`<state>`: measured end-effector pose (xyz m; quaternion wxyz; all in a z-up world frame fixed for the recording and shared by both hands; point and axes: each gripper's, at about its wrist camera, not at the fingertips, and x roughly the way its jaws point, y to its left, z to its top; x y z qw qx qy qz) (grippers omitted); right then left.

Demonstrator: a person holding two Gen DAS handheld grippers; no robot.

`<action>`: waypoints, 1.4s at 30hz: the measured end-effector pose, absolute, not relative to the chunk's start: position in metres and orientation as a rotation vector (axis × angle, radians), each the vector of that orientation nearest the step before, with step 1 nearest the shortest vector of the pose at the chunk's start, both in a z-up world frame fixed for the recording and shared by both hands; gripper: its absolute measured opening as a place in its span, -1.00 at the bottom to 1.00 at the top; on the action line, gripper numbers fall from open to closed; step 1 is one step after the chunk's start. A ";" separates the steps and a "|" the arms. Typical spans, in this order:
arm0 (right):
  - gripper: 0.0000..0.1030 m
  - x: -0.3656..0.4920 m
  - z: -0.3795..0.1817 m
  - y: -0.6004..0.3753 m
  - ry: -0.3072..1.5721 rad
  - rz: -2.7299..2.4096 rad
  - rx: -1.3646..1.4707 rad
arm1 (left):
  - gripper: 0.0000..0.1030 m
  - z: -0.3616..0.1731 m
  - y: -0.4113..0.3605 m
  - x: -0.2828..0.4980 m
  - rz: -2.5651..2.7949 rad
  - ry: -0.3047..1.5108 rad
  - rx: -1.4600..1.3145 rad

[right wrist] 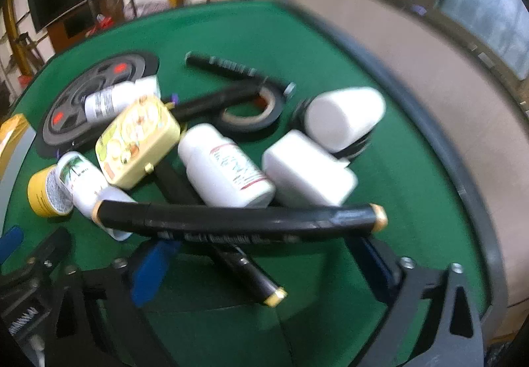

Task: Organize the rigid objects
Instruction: 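Move both tools toward the pile of bottles and jars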

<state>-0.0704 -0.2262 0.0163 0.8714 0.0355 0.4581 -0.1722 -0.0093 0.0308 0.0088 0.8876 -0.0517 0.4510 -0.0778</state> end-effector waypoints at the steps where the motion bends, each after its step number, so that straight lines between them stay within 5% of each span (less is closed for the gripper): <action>1: 0.87 -0.077 0.022 -0.224 0.915 -0.360 0.073 | 0.99 0.012 0.035 -0.012 -0.157 0.924 -0.113; 12: 0.87 -0.131 0.068 -0.245 0.539 -0.485 0.075 | 0.99 0.057 0.049 -0.051 -0.135 0.763 -0.087; 16: 0.87 -0.120 0.061 -0.270 0.604 -0.438 0.193 | 0.54 0.050 0.045 -0.051 -0.153 0.800 -0.046; 18: 0.87 -0.117 0.056 -0.278 0.632 -0.417 0.243 | 0.49 0.044 0.041 -0.047 -0.170 0.838 -0.033; 42: 0.87 -0.116 0.048 -0.270 0.661 -0.375 0.261 | 0.69 0.007 0.042 -0.030 -0.075 0.957 -0.057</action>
